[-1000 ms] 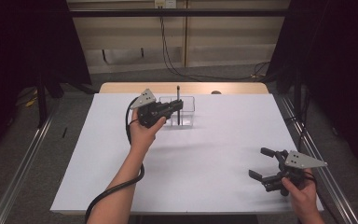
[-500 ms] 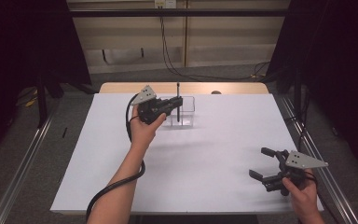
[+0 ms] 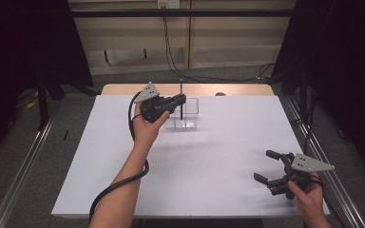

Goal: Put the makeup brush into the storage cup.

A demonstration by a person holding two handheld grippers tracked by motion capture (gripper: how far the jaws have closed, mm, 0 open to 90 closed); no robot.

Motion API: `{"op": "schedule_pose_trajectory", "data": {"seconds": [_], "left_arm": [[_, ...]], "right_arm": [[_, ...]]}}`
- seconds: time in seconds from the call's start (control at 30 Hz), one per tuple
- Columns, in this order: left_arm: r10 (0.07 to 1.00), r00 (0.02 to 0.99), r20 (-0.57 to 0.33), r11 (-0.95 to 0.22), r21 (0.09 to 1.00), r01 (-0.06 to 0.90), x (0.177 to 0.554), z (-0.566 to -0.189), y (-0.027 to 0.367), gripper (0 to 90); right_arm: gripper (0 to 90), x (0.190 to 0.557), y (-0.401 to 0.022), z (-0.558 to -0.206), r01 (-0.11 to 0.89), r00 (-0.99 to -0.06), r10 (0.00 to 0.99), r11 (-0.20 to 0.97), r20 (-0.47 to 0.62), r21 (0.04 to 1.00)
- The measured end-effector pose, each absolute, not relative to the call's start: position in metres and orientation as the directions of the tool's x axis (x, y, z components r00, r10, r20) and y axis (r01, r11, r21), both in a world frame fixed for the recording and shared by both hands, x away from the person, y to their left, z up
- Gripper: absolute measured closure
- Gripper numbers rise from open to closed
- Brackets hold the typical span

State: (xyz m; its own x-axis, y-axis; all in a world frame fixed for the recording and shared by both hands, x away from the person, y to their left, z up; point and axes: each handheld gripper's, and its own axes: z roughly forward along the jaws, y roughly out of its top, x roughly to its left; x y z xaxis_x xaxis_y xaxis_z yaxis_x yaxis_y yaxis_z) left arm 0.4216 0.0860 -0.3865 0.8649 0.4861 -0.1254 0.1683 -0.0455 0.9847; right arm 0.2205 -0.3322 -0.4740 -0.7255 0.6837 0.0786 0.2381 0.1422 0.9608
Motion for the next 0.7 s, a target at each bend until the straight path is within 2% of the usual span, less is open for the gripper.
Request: {"op": "schedule_pose_trajectory", "data": {"seconds": [0.7], "left_arm": [[0.505,0.854,-0.129,-0.035,0.985,0.169,0.4286,-0.3770,0.0825,83.8]], "right_arm": [[1.3,0.2206,-0.3303,-0.4743,0.234,-0.731,0.678,0.144,0.076,0.961]]}}
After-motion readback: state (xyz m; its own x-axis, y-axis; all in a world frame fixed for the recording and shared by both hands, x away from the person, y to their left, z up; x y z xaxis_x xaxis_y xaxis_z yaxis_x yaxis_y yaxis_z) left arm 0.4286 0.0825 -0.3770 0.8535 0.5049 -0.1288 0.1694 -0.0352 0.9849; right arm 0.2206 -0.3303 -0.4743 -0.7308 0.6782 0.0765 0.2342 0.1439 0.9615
